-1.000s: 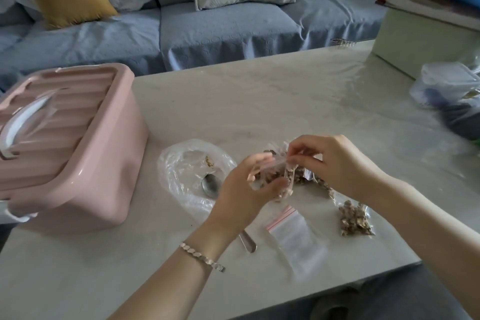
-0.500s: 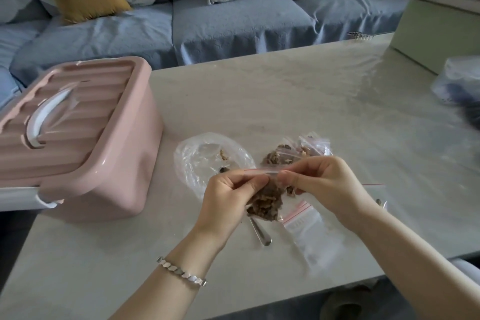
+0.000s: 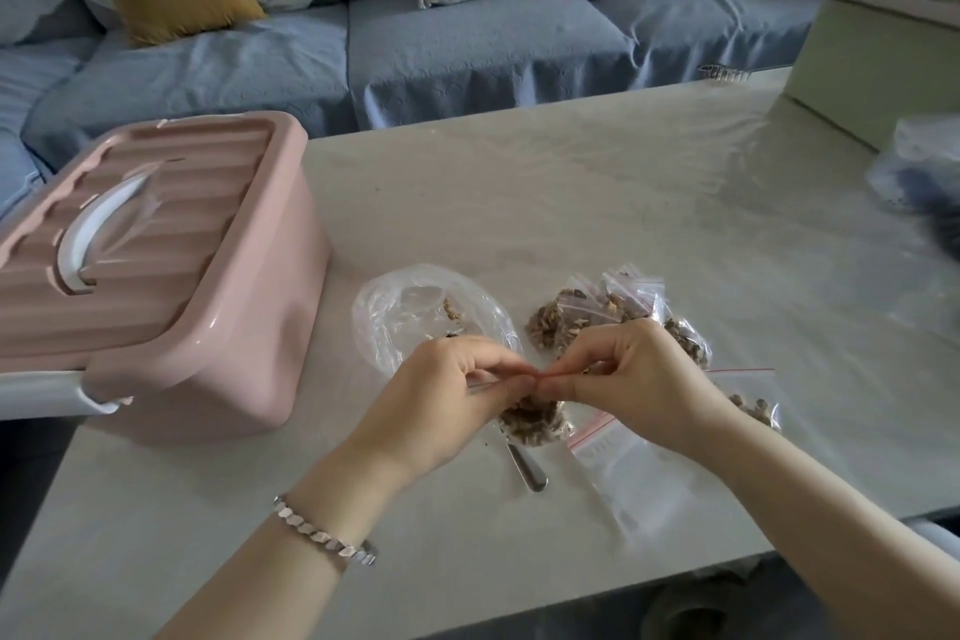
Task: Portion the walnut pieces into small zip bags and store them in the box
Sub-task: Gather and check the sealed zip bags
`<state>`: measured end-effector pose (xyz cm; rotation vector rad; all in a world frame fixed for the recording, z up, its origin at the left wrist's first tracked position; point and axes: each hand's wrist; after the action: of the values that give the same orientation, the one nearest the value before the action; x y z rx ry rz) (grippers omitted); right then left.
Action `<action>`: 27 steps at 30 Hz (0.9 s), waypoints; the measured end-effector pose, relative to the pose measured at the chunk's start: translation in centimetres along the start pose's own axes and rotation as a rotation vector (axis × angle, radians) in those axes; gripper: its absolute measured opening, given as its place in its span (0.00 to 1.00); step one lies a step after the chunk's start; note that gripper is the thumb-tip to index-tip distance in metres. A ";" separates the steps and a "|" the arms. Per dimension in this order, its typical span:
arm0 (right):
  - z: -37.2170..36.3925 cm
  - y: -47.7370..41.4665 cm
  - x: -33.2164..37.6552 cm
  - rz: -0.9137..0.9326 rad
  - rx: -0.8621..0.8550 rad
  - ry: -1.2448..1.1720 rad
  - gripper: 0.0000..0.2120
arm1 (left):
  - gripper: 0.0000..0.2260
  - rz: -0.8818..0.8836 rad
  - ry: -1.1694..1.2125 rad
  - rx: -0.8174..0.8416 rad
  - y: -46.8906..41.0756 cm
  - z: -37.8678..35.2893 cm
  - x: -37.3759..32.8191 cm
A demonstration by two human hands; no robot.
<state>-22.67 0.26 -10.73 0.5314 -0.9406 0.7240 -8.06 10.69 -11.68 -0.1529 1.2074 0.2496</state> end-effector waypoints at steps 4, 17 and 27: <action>-0.2 0.1 0.0 0.034 -0.010 0.009 0.04 | 0.03 -0.100 -0.193 -0.030 0.2 -0.3 0.4; 0.6 1.2 -0.6 0.149 -0.150 0.025 0.05 | 0.05 -0.418 -0.389 -0.192 0.9 0.5 1.0; 0.0 1.9 -0.8 0.172 -0.162 -0.033 0.04 | 0.03 -0.260 -0.185 -0.235 2.4 0.8 1.1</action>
<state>-24.40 1.21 -11.23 0.3238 -1.0751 0.7869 -7.62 13.29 -12.39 -0.4781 0.9607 0.1731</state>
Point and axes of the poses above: each hand's wrist, its own y-axis away from the middle knuckle, its own z-axis out of the back of the hand, x = y × z, and after that the axes turned 7 degrees about y, right-handed
